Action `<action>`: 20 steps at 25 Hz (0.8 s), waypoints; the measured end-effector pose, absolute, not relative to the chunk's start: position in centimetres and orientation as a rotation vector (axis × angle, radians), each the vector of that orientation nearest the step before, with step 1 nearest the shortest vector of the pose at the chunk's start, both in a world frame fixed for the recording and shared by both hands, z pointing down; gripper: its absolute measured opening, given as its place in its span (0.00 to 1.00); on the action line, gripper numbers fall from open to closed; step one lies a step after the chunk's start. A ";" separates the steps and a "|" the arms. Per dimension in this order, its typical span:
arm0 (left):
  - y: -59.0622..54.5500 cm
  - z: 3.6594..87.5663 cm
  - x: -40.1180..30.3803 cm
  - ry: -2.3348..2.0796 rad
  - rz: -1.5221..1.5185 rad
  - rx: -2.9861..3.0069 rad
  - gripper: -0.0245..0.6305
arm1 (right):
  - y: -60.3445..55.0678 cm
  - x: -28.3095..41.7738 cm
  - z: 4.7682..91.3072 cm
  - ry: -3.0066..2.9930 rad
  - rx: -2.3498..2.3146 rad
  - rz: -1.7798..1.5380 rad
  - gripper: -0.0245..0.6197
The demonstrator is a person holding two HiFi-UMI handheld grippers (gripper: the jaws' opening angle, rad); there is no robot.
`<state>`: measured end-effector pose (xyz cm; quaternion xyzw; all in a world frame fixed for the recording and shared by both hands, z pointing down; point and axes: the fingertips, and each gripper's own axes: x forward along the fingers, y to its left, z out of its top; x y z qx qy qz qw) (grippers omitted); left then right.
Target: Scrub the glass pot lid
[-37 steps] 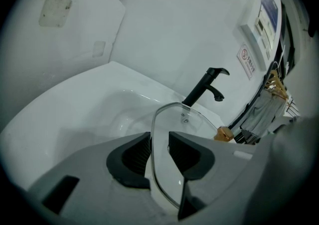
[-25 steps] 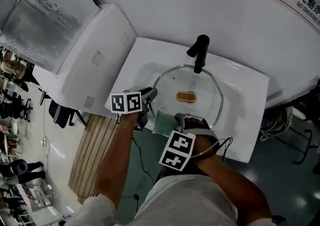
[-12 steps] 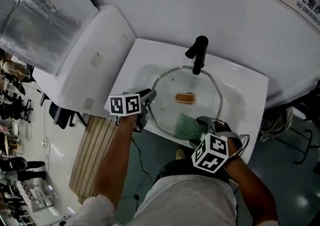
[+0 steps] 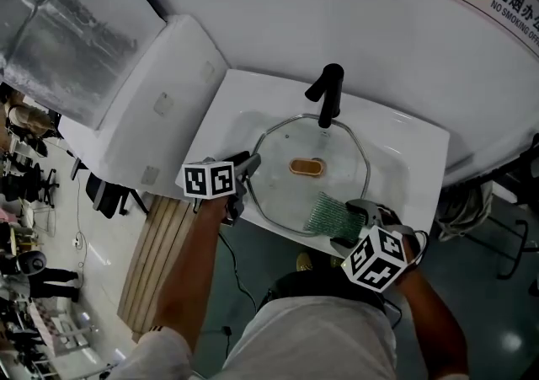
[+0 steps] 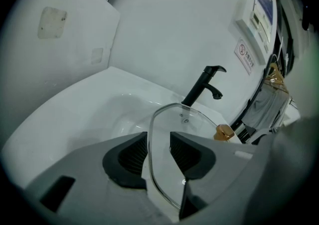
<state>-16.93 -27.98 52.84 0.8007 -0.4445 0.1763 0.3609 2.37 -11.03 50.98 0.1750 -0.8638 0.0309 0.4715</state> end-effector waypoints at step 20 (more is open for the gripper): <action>-21.0 31.5 -12.1 -1.405 -0.085 2.510 0.26 | -15.7 2.4 32.7 -2.765 0.665 0.226 0.56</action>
